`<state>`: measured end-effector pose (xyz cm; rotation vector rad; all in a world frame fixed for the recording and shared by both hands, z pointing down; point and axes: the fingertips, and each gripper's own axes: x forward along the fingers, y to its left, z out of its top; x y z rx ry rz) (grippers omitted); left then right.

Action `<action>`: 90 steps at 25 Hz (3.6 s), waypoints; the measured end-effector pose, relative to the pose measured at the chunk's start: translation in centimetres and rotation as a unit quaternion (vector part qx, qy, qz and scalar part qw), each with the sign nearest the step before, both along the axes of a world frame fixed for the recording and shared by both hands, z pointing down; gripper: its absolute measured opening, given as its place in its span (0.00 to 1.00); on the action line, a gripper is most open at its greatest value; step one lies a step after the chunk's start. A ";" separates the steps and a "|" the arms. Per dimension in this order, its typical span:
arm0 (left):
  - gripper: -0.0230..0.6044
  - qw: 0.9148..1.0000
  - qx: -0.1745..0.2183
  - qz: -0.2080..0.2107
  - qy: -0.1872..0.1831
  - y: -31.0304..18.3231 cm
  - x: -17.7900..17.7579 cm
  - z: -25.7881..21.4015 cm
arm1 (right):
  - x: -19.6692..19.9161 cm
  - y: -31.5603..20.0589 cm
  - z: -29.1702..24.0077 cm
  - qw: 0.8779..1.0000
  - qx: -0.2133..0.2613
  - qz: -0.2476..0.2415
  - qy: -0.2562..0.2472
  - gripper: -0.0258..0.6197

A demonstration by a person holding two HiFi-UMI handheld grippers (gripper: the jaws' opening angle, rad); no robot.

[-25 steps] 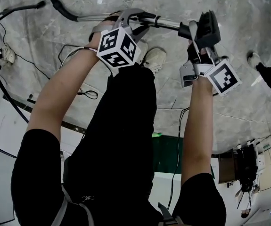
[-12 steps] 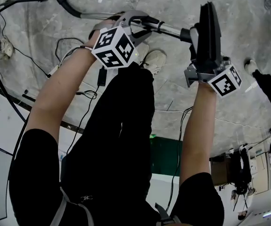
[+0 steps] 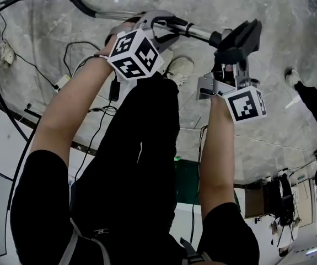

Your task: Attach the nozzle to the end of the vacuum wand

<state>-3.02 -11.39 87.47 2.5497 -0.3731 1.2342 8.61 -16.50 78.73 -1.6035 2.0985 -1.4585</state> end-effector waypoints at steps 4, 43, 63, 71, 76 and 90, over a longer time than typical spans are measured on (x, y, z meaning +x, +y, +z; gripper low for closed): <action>0.37 0.998 0.042 0.040 -0.003 0.3 0.5 1.1 | 0.2 0.2 0.5 0.999 -0.013 -0.017 -0.026 0.32; 0.26 0.984 -0.093 0.143 0.039 2.5 3.7 -0.4 | -0.5 -0.9 -1.7 0.998 -0.034 0.028 -0.040 0.29; 0.25 0.982 -0.101 0.153 -0.040 2.9 5.7 9.2 | 4.9 9.8 3.4 0.993 -0.101 0.048 0.022 0.06; 0.25 0.960 -0.137 0.188 -0.155 8.0 5.5 20.8 | 7.1 9.2 4.6 0.996 -0.072 0.056 0.009 0.06; 0.25 0.958 -0.119 0.183 -0.186 8.9 5.2 24.2 | 8.3 11.4 4.9 0.996 -0.071 0.056 0.016 0.06; 0.56 0.971 -0.075 0.068 -0.218 6.4 3.7 21.4 | 10.4 10.9 4.2 0.995 -0.072 0.049 0.048 0.06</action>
